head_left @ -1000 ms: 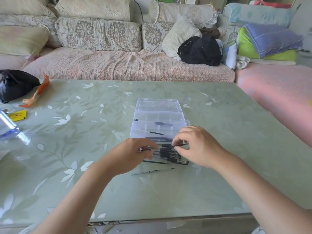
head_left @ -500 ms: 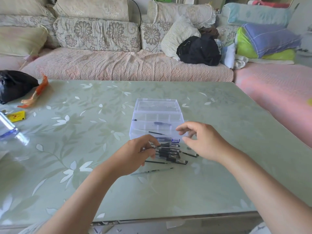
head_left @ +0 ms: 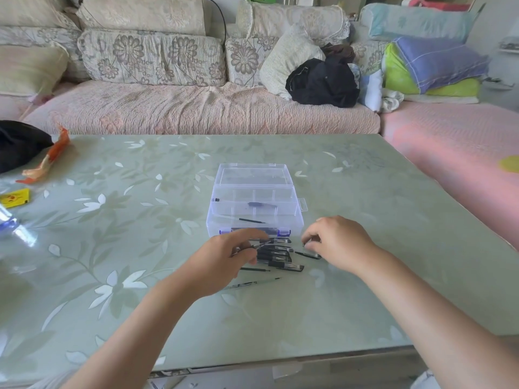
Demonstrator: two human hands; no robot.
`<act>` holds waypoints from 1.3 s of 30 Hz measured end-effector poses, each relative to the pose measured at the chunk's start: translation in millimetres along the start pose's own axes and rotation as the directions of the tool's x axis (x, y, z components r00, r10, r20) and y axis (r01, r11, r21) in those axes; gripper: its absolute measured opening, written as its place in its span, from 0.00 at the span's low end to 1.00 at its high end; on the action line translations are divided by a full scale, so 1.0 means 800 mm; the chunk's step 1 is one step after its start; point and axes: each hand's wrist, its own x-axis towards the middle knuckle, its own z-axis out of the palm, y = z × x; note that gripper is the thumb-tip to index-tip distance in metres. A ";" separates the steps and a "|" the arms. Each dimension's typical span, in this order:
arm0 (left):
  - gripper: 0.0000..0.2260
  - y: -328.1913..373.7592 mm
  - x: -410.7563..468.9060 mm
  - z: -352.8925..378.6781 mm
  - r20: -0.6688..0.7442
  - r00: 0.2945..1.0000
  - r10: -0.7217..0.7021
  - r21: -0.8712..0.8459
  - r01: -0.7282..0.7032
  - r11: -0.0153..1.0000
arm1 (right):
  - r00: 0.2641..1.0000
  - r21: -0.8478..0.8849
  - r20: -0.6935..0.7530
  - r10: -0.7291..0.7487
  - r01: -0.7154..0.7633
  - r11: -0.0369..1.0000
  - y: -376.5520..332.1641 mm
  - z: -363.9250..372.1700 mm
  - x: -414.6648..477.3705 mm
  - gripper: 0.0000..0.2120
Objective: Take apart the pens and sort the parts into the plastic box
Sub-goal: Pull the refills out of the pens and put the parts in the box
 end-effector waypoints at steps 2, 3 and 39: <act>0.15 -0.001 0.000 0.002 0.004 1.000 -0.009 0.004 0.009 1.000 | 1.000 0.025 0.014 -0.002 0.002 1.000 -0.002 -0.001 0.001 0.06; 0.14 -0.001 0.000 0.003 0.002 1.000 -0.011 0.001 0.011 1.000 | 1.000 0.038 0.017 -0.003 0.002 0.999 -0.002 -0.001 0.001 0.06; 0.05 0.007 -0.006 -0.004 0.067 0.997 -0.029 0.040 0.026 0.999 | 0.977 0.460 -0.090 -0.195 0.215 0.862 -0.065 -0.004 -0.028 0.01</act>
